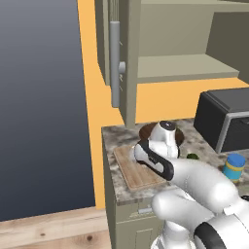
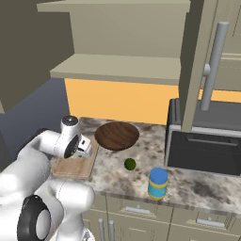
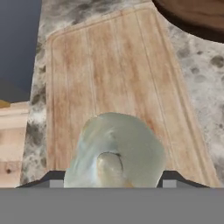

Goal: Open the cabinet. Place the bowl and condiment on the counter. Then place the lime and garlic on the cutting board.

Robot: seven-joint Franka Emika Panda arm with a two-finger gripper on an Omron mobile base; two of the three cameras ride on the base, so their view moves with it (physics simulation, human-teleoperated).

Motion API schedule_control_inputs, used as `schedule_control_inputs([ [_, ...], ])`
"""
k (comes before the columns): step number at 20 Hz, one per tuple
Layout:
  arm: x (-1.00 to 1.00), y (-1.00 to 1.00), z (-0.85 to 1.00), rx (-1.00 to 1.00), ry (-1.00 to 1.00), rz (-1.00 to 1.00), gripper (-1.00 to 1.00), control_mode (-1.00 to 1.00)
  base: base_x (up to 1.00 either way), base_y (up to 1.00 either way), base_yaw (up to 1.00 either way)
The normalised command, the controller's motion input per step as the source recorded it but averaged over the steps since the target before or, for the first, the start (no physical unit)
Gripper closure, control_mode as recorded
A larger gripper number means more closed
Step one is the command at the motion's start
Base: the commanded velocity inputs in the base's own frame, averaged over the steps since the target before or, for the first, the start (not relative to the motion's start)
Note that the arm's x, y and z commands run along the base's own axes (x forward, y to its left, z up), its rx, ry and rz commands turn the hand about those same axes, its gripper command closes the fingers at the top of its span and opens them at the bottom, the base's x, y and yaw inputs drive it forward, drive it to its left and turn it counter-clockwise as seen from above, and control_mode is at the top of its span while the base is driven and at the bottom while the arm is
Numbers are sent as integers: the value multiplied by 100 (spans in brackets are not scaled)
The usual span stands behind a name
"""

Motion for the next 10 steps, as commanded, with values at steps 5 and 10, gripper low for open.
schedule_control_inputs([
  [5, 59, 15, -30, 0, 0, 0, 100, -100, 0, 0, 0],
  [10, 26, 0, -8, 0, 1, 0, 100, -100, 0, 0, 0],
])
